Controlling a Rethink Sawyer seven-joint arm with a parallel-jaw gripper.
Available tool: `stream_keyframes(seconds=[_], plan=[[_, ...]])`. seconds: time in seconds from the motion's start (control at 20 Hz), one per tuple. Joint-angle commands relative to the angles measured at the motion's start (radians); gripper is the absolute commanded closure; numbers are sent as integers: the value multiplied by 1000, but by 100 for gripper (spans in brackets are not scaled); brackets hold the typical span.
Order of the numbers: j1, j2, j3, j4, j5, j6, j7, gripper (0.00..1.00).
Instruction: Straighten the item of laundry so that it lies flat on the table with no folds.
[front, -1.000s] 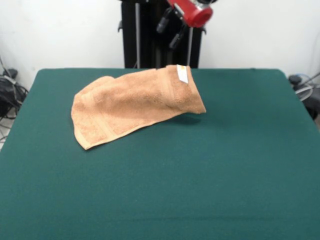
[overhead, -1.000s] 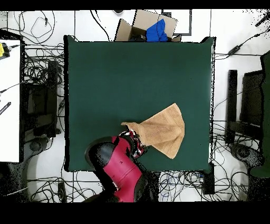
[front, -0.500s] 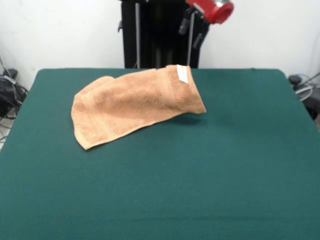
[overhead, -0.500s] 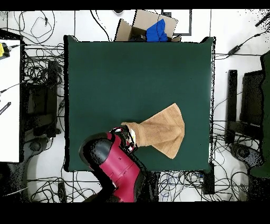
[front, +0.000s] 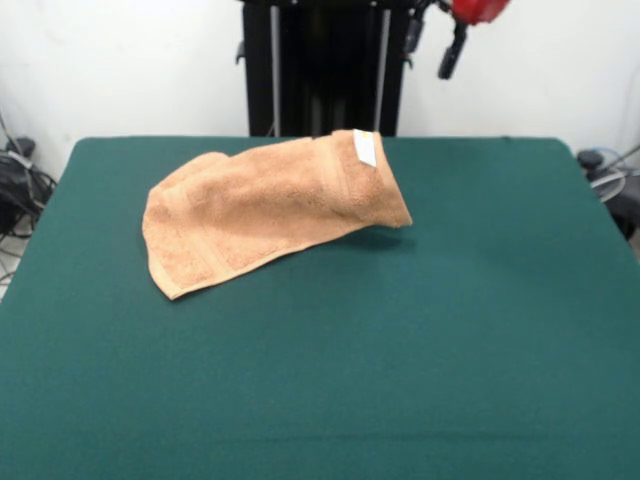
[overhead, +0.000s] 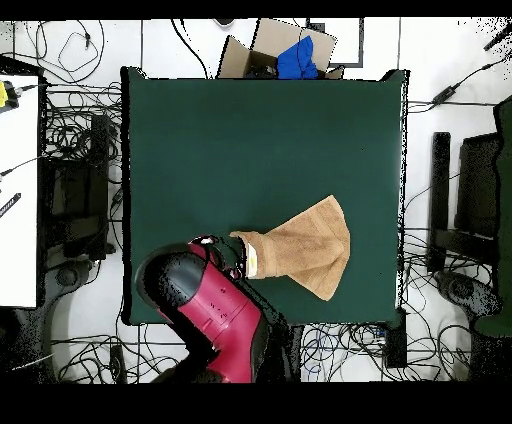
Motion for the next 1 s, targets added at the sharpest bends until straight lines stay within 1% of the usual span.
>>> stream_keyframes(seconds=[0.05,0.2,0.3,0.35,0.5,0.6,0.75,0.85,1.0], plan=[[-20,13,163,16,34,-108,260,0],[-64,1,237,73,66,-249,205,0],[-94,-9,280,105,70,-329,181,0],[-104,-12,294,114,65,-355,179,0],[-168,-34,367,169,28,-505,181,0],[-175,-29,370,177,-5,-568,210,0],[-161,-3,351,181,-17,-625,253,0],[-156,7,347,188,-14,-656,262,0],[-131,25,337,194,20,-685,288,0]])
